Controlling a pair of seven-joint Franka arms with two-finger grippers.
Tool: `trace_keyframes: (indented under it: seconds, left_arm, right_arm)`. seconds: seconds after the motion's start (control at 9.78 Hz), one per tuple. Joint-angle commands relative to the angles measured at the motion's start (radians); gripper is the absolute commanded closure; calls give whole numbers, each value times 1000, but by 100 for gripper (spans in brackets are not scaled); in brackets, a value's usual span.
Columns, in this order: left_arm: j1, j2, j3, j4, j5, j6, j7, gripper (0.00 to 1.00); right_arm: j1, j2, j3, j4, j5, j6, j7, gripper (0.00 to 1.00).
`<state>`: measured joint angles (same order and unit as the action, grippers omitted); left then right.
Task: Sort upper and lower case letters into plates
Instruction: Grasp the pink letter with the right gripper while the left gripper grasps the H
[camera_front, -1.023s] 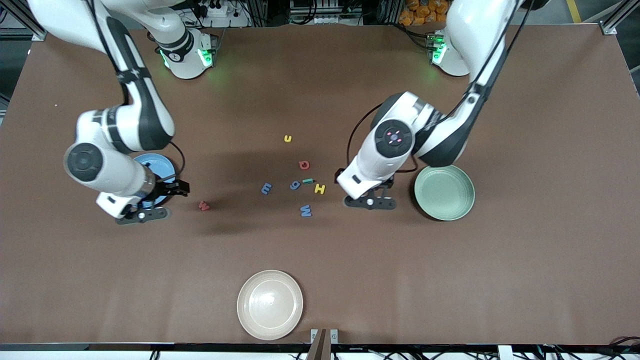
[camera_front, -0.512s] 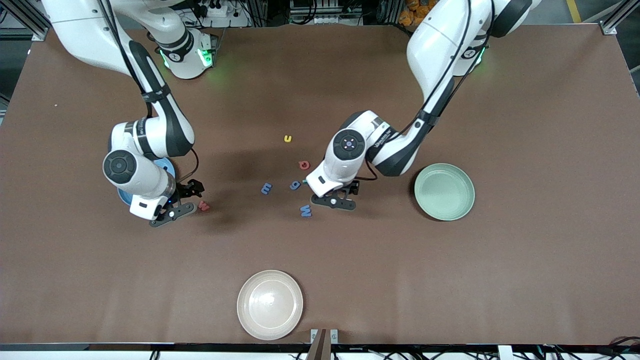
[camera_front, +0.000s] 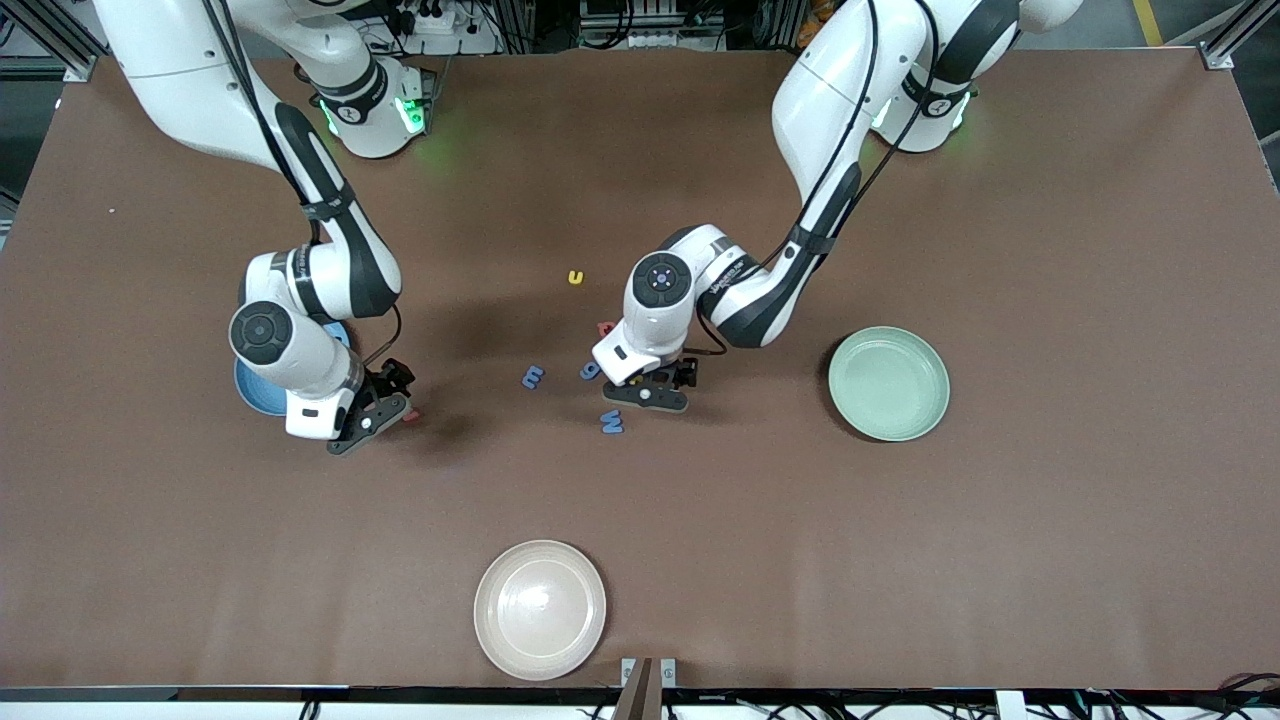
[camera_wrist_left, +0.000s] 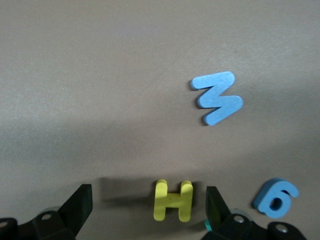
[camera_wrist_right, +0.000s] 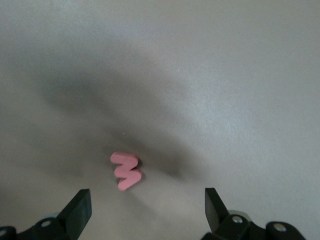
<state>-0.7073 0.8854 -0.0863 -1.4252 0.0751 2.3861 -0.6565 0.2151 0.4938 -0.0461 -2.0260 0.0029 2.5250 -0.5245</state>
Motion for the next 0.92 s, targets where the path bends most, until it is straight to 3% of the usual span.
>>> trace_keyframes:
  seconds: [0.0, 0.31, 0.72, 0.82]
  left_arm:
    - [-46, 27, 31, 28, 35, 15, -23, 6]
    - [-64, 30, 36, 25, 41, 13, -23, 10]
    - [-75, 30, 36, 22, 58, 13, -20, 40]
    - [-75, 30, 36, 20, 58, 13, -20, 47]
  right_arm:
    - [10, 32, -2, 4, 0, 44, -46, 0]
    - [29, 61, -2, 6, 2, 63, -41, 0]
    - [30, 74, -2, 6, 5, 75, -35, 0]
    - [30, 77, -2, 4, 5, 96, -37, 47]
